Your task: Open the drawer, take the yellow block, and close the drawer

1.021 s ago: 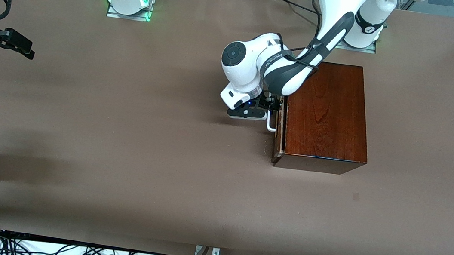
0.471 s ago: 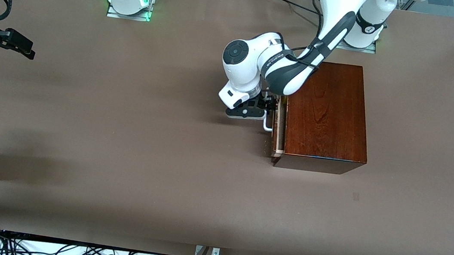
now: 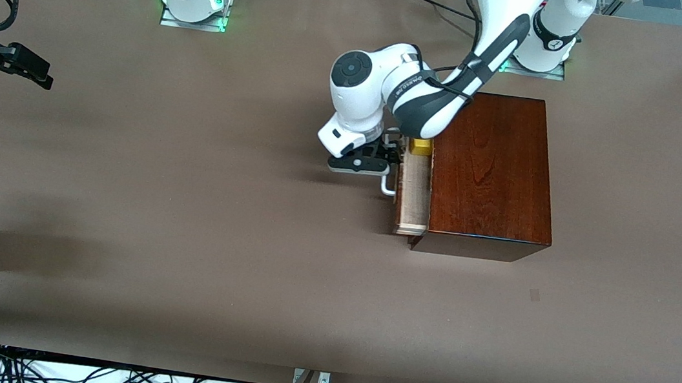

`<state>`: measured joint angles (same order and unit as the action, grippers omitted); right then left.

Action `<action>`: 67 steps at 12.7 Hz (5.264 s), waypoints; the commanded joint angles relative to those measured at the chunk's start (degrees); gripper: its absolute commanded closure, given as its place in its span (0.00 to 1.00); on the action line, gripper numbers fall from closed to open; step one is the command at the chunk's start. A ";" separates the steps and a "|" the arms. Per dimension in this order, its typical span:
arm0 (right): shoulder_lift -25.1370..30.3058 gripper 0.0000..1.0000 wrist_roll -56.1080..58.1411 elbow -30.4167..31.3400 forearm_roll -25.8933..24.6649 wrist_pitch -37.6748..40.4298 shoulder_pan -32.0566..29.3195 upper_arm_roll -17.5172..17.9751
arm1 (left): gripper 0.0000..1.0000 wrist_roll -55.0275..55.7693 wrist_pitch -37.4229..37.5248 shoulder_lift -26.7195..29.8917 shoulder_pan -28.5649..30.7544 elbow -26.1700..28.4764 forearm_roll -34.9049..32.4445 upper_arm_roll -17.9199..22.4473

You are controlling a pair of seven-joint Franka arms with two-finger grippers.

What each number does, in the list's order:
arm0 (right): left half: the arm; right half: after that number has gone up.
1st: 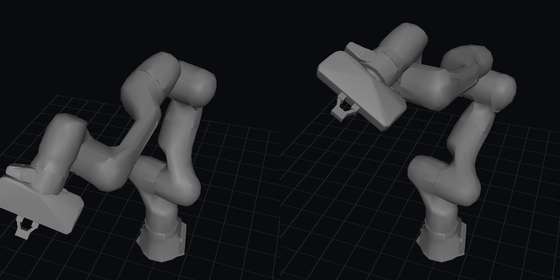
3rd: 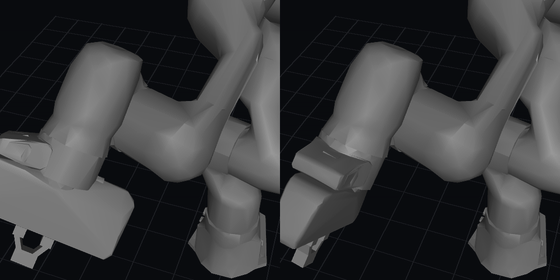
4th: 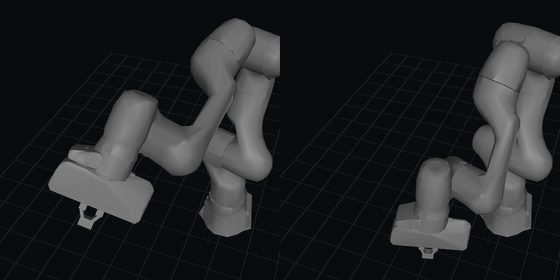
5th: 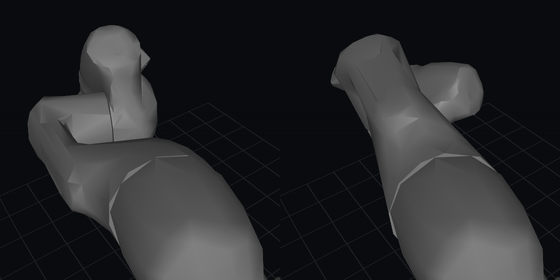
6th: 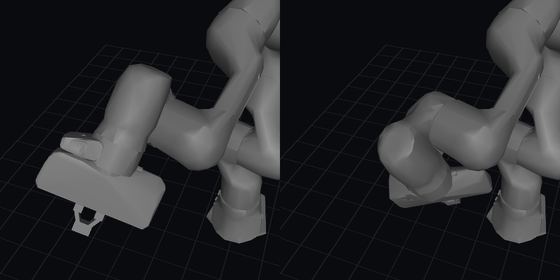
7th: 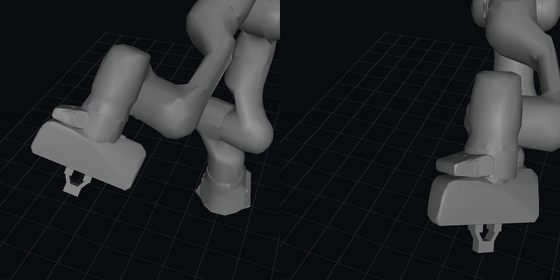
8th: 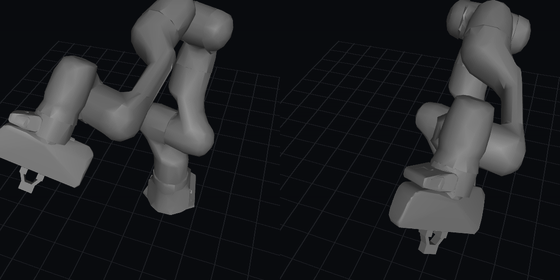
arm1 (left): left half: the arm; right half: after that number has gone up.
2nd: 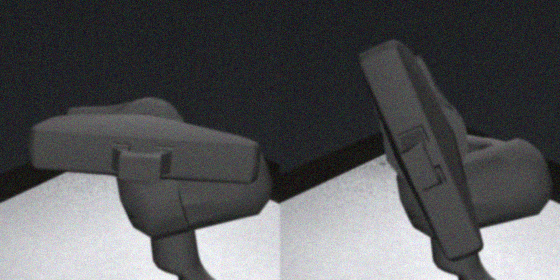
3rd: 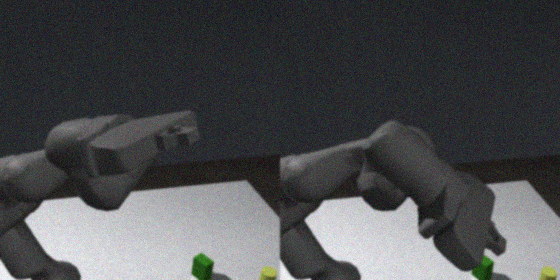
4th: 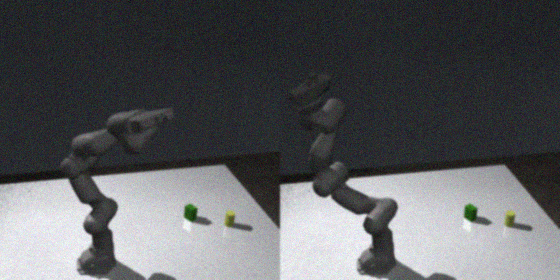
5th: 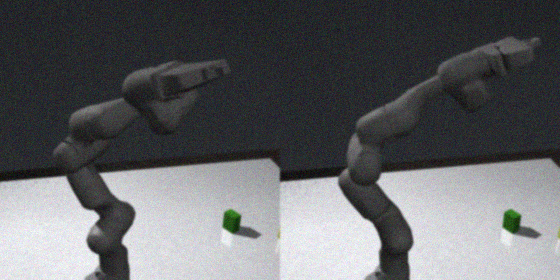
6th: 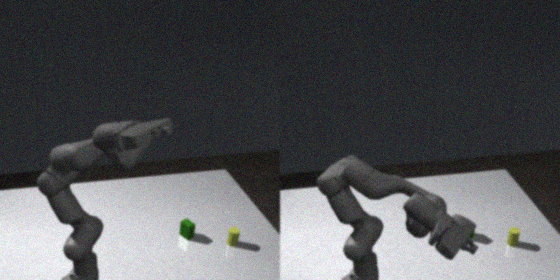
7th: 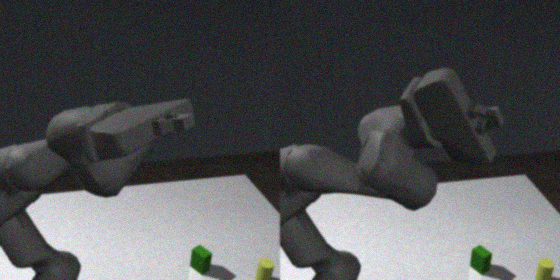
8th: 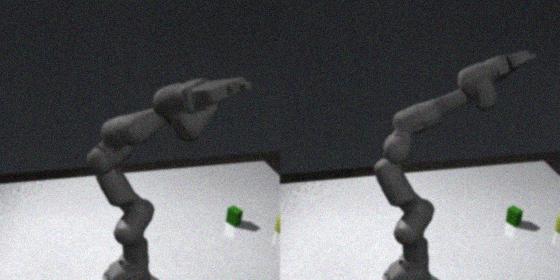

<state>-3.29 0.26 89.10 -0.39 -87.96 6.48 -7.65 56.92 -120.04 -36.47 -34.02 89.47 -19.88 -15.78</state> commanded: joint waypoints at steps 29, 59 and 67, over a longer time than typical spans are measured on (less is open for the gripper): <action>1.44 0.00 -0.17 0.82 -0.58 0.24 -0.24 0.44 | 0.00 -5.30 15.60 0.59 -1.14 -16.51 4.59 -0.56; -24.73 0.00 -153.01 -3.93 -8.83 -33.68 29.90 30.68 | 0.00 -55.33 30.13 38.57 31.47 5.90 19.44 16.14; -32.48 0.00 -152.67 -3.93 -16.65 -39.21 30.70 30.59 | 0.00 -56.21 32.86 38.49 30.59 3.79 19.44 15.87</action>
<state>-34.04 -151.29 86.84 -15.08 -126.00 36.14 23.15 0.87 -88.53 1.76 -2.98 94.11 0.79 -0.07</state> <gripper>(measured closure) 0.000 0.000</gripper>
